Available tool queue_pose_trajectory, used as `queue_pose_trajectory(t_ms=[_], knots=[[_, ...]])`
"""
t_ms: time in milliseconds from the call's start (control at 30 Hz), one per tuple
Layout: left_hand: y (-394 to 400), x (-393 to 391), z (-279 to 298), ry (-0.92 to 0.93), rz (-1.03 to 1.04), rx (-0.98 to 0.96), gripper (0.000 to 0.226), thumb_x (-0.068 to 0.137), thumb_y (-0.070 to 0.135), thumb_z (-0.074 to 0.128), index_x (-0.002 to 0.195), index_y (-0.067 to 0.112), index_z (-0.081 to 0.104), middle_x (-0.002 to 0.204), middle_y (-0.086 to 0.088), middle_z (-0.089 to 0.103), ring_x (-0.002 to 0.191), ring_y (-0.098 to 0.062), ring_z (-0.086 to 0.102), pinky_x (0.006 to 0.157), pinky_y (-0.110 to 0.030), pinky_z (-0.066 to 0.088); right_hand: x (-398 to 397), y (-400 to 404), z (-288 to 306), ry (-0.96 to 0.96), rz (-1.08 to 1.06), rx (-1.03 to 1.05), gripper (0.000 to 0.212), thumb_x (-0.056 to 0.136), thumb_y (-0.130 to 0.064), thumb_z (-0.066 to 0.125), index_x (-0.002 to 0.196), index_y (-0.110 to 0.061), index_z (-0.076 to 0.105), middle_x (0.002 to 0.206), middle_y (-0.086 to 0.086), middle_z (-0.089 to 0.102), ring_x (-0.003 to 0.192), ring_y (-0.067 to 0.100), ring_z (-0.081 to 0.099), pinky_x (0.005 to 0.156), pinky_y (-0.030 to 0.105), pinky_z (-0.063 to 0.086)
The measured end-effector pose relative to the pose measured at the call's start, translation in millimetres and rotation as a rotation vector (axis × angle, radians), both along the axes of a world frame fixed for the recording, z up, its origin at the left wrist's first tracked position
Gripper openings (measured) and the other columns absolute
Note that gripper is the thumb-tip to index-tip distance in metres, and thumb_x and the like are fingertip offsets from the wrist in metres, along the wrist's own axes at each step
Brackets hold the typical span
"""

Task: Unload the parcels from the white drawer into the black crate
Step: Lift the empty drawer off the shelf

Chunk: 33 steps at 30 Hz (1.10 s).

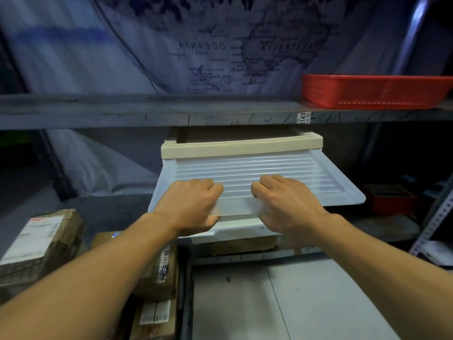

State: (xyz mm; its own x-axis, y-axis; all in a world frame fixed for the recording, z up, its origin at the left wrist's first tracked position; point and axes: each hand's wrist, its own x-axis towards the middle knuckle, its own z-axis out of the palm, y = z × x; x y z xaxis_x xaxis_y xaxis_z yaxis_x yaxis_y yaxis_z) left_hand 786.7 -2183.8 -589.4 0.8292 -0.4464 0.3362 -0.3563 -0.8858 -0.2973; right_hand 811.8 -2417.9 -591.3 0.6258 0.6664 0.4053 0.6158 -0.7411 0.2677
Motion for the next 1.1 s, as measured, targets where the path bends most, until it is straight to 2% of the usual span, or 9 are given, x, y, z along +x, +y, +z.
queue_pose_trajectory(t_ms=[233,433,533,600,700,767,867,967,1100], knots=[[-14,-13,-25,0.093,0.016,-0.001,0.041,0.093,0.049,0.055,0.12,0.02,0.046,0.12,-0.002,0.057,0.106,-0.027,0.057,0.073,-0.036,0.039,-15,-9,-15,0.136,-0.055,-0.059,0.03,0.089,-0.024,0.06,0.116,-0.02,0.048,0.11,0.0,0.052,0.094,0.021,0.047,0.073,0.034,0.043],[-20,0,-57,0.172,0.121,0.027,0.041,0.091,0.03,0.057,0.127,0.017,0.043,0.122,-0.006,0.052,0.107,-0.03,0.055,0.072,-0.037,0.04,-1,-1,-49,0.172,-0.124,-0.109,0.043,0.086,-0.016,0.063,0.125,-0.017,0.047,0.116,0.005,0.052,0.099,0.026,0.049,0.071,0.033,0.033],[-20,14,-77,0.206,0.127,0.058,0.038,0.091,0.019,0.055,0.127,0.016,0.042,0.12,-0.008,0.05,0.104,-0.031,0.053,0.07,-0.038,0.042,15,2,-77,0.187,-0.127,-0.112,0.047,0.075,-0.01,0.07,0.119,-0.015,0.052,0.107,0.008,0.056,0.092,0.031,0.054,0.067,0.036,0.033],[-17,25,-93,0.216,0.126,0.045,0.037,0.087,0.013,0.059,0.122,0.014,0.046,0.115,-0.01,0.052,0.098,-0.033,0.055,0.064,-0.04,0.039,24,6,-93,0.199,-0.145,-0.125,0.055,0.054,-0.009,0.08,0.103,-0.016,0.056,0.091,0.006,0.057,0.077,0.03,0.055,0.058,0.036,0.035],[-15,44,-110,0.191,0.093,0.07,0.053,0.047,0.01,0.087,0.093,0.013,0.06,0.084,-0.008,0.057,0.064,-0.029,0.056,0.042,-0.034,0.032,43,8,-117,0.184,-0.17,-0.051,0.062,0.038,-0.007,0.083,0.091,-0.018,0.052,0.081,0.003,0.053,0.068,0.025,0.05,0.056,0.033,0.033],[-14,58,-122,0.18,0.113,0.039,0.062,0.029,0.007,0.092,0.083,0.014,0.062,0.076,-0.006,0.055,0.055,-0.027,0.054,0.036,-0.031,0.03,52,11,-128,0.234,-0.188,-0.012,0.058,0.047,-0.005,0.083,0.095,-0.018,0.052,0.09,0.003,0.054,0.077,0.025,0.052,0.061,0.034,0.04],[-11,71,-144,0.197,0.153,0.001,0.061,0.034,0.005,0.093,0.087,0.013,0.065,0.083,-0.007,0.058,0.064,-0.028,0.059,0.037,-0.034,0.044,64,13,-144,0.328,-0.209,-0.028,0.041,0.082,-0.005,0.067,0.118,-0.016,0.051,0.131,0.008,0.043,0.104,0.032,0.051,0.088,0.041,0.046],[-6,79,-158,0.182,0.135,-0.06,0.056,0.03,0.007,0.089,0.078,0.014,0.062,0.076,-0.006,0.056,0.059,-0.026,0.056,0.032,-0.031,0.041,69,12,-157,0.376,-0.253,-0.011,0.039,0.085,-0.012,0.062,0.123,-0.015,0.055,0.149,0.01,0.035,0.105,0.032,0.053,0.101,0.042,0.043],[-3,83,-153,0.163,0.102,-0.086,0.048,0.04,0.018,0.09,0.079,0.016,0.061,0.076,-0.004,0.056,0.061,-0.024,0.057,0.034,-0.031,0.042,71,11,-165,0.379,-0.277,0.015,0.04,0.063,-0.019,0.078,0.101,-0.019,0.062,0.13,0.008,0.056,0.081,0.025,0.059,0.078,0.037,0.055]])
